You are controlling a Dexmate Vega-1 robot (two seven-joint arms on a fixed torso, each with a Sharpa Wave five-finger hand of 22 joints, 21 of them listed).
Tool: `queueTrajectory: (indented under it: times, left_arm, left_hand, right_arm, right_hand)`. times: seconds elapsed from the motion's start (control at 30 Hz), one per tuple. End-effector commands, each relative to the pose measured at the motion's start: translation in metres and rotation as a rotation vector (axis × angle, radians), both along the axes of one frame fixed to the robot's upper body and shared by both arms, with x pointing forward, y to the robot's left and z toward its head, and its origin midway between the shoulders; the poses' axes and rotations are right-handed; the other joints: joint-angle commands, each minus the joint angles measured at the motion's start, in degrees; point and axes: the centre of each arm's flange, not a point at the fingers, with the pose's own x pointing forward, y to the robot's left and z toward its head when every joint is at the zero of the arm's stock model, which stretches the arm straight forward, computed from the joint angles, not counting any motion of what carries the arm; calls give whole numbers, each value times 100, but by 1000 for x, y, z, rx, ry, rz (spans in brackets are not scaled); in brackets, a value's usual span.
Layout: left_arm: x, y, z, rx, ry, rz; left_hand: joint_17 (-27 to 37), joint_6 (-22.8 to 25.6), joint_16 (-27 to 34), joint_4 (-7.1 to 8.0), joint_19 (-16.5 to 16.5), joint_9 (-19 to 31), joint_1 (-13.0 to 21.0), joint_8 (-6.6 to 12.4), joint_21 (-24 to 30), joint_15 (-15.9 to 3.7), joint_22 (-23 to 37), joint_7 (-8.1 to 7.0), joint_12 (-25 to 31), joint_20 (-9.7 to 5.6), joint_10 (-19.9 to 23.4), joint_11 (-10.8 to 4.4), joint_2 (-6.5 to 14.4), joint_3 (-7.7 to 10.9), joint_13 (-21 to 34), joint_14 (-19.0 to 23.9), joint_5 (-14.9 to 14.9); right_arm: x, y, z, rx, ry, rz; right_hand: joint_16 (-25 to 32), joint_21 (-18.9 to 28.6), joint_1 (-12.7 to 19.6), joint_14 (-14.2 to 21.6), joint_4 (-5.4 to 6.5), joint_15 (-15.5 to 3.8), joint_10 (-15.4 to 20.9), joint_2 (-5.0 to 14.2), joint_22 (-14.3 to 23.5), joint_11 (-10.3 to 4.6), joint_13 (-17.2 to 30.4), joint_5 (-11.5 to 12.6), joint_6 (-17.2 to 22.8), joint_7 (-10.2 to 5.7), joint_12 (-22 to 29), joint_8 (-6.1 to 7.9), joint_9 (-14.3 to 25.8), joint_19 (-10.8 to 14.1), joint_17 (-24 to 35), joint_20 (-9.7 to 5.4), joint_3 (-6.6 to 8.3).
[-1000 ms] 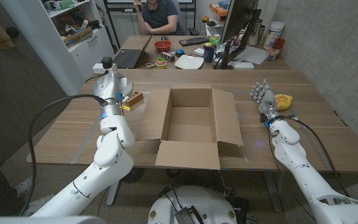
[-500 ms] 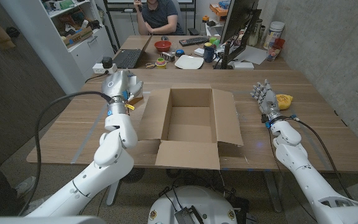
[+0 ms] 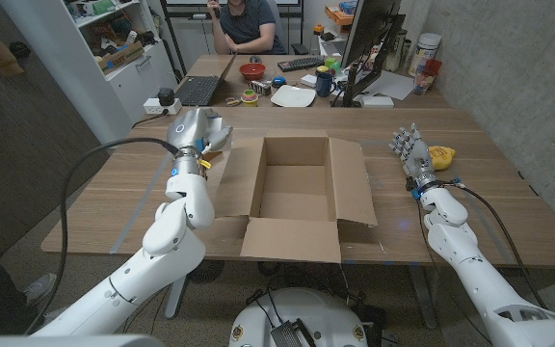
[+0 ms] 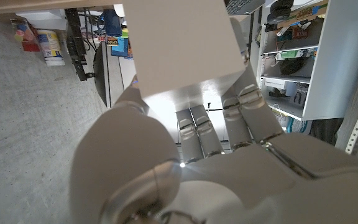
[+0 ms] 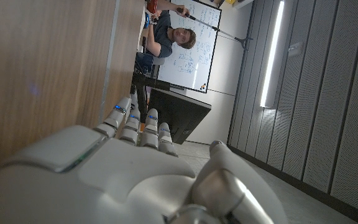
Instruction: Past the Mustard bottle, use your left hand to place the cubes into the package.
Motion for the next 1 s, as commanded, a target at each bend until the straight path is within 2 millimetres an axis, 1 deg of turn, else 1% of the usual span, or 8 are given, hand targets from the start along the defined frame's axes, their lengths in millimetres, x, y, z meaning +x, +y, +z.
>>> queueTrajectory:
  times: [0.03,0.2,0.47,0.57,0.8,0.87,0.9,1.0]
  left_arm:
    - [3,-14,3,36,10,-118]
    - [3,-18,5,50,6,-125]
    - [4,-24,8,64,14,-146]
    - [4,-28,8,83,20,-129]
    - [6,-38,9,113,28,-134]
    - [7,-41,10,116,35,-148]
    - [7,-43,11,122,34,-155]
    - [8,-48,11,136,40,-171]
  left_hand:
    - [37,32,-35,0,-37,-3,1099,4,54,-2059,20,5,26,-419,319,-297,1007,79,10,1678,47]
    - [48,47,-46,-4,-40,-5,1108,4,62,-2061,22,-3,36,-421,319,-327,1008,79,4,1688,46]
    - [69,51,-68,-8,-47,-7,1122,-5,78,-2060,25,4,57,-423,311,-318,1010,77,0,1698,45]
    - [77,55,-75,-8,-50,-8,1125,-6,84,-2059,26,-2,69,-424,327,-311,1010,76,-7,1703,44]
    - [89,71,-101,-20,-51,-11,1139,-8,99,-2061,28,-16,74,-424,310,-351,993,71,-18,1691,41]
    - [93,68,-108,-19,-52,-12,1137,-11,103,-2059,28,-13,77,-423,298,-317,988,68,-14,1688,41]
    - [96,72,-112,-19,-52,-13,1137,-11,107,-2059,29,-20,83,-422,309,-364,986,65,-18,1690,40]
    - [103,74,-120,-15,-57,-14,1134,-13,111,-2058,28,-18,88,-421,307,-358,984,61,-21,1691,39]
  right_arm:
    - [2,0,-1,7,2,-2]
    - [1,-2,0,5,1,-5]
    - [2,-2,-1,7,-1,0]
    - [2,-2,-1,11,-4,0]
    - [2,-4,-3,14,-9,1]
    - [3,-4,-4,12,-8,1]
    - [2,-5,-5,13,-7,1]
    - [1,-7,-5,9,-8,-5]
  right_hand:
    - [2,-12,-46,27,8,14,45,15,27,-17,34,39,9,0,37,47,20,11,-1,1,-20]
    - [2,-23,-46,28,7,11,42,16,27,-15,34,40,8,-2,35,46,20,13,-1,3,-23]
    - [2,-36,-46,32,7,13,48,17,28,-13,34,41,4,-4,37,45,20,19,-2,2,-26]
    - [3,-40,-46,35,7,23,49,17,28,-14,34,41,5,3,37,45,20,21,-1,2,-28]
    - [1,-52,-47,32,7,16,52,17,28,-15,34,42,6,-6,38,46,20,25,-2,2,-32]
    - [2,-56,-47,35,7,12,51,17,28,-10,34,42,9,-1,37,47,20,25,-2,0,-33]
    - [3,-58,-47,36,7,12,51,17,28,-15,34,42,11,-2,37,48,20,26,-2,-1,-34]
    - [2,-64,-47,35,7,13,51,17,29,-19,34,43,9,1,37,47,20,24,-2,-1,-35]
